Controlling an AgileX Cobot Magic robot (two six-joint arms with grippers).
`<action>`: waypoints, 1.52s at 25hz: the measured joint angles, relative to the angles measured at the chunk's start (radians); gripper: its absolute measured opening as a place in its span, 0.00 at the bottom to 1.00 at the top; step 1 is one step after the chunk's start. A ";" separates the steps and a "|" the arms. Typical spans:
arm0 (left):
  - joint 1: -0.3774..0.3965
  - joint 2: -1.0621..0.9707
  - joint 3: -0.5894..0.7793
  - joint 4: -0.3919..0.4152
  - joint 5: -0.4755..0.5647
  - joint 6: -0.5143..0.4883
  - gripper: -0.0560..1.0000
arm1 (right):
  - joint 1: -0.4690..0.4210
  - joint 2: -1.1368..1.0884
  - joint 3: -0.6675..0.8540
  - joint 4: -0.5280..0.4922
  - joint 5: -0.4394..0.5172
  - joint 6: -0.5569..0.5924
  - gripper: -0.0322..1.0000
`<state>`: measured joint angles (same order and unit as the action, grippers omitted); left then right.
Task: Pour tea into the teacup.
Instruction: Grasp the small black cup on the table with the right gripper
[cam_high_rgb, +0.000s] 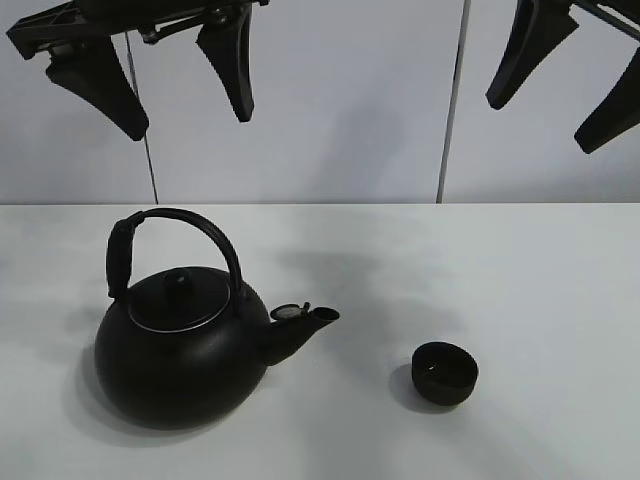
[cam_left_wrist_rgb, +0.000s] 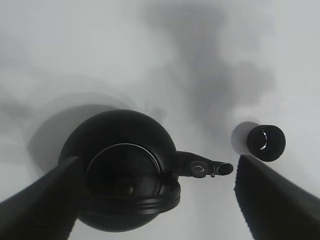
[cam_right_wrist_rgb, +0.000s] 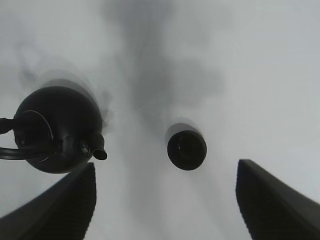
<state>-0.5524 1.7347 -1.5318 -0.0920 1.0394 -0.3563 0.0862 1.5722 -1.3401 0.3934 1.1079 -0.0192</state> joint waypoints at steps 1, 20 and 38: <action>0.000 0.000 0.000 0.000 0.000 0.000 0.62 | 0.000 0.000 0.000 0.000 0.000 0.000 0.55; 0.000 0.000 0.000 0.000 0.000 0.000 0.62 | 0.110 0.000 0.000 0.047 0.022 -0.328 0.55; 0.000 0.000 0.000 0.000 0.000 0.000 0.62 | 0.334 0.130 0.000 -0.218 0.060 -0.269 0.55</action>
<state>-0.5524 1.7347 -1.5318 -0.0916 1.0394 -0.3563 0.4206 1.7019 -1.3401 0.1758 1.1675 -0.2887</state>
